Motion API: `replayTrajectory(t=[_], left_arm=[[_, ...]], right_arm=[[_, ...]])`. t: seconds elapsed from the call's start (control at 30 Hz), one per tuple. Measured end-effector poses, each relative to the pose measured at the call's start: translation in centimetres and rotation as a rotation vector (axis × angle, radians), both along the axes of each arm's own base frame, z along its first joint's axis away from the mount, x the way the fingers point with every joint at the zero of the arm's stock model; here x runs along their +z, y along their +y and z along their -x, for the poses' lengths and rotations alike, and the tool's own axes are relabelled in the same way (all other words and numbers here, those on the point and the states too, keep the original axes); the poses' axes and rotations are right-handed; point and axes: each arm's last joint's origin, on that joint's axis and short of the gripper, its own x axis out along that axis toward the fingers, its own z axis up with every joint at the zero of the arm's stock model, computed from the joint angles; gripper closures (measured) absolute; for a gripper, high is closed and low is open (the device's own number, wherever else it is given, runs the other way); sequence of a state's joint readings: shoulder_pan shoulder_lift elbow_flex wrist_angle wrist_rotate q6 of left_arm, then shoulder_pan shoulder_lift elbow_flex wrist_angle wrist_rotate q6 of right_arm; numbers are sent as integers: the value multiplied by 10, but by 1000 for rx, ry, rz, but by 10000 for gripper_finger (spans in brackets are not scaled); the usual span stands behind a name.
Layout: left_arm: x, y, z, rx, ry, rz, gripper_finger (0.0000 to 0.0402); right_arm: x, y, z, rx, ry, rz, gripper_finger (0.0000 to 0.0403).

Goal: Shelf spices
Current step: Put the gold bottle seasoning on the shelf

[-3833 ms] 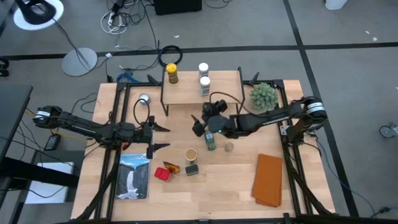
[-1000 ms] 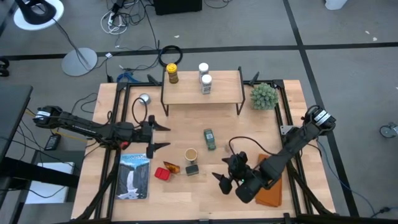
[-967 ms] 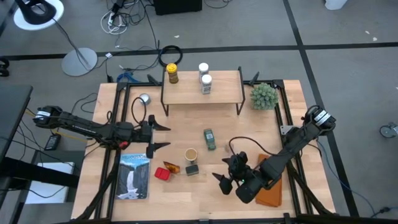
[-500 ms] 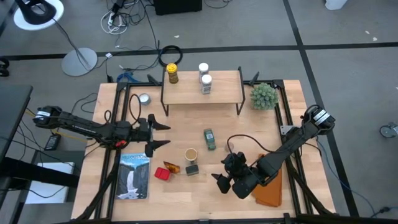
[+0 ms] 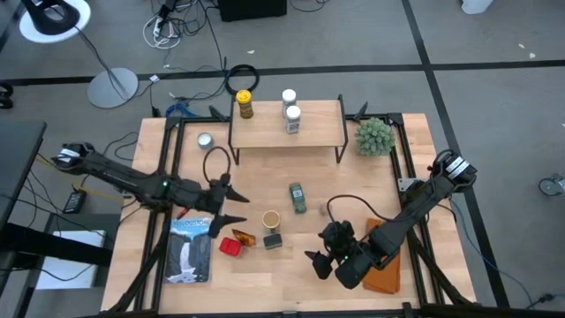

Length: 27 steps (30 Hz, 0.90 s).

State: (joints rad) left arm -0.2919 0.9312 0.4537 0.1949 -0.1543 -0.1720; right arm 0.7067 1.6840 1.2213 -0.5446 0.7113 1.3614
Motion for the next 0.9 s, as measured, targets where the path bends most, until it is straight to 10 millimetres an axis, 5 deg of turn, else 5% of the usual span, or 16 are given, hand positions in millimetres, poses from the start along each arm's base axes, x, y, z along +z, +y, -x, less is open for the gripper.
replayTrajectory(t=[0.43, 0.9], left_arm=[[-14, -25, -33, 77, -38, 106, 122], [-7, -26, -41, 76, -151, 151, 95]], right_arm=[[1, 10, 9, -31, -55, 16, 29], [-5, 11, 7, -43, -59, 46, 29]])
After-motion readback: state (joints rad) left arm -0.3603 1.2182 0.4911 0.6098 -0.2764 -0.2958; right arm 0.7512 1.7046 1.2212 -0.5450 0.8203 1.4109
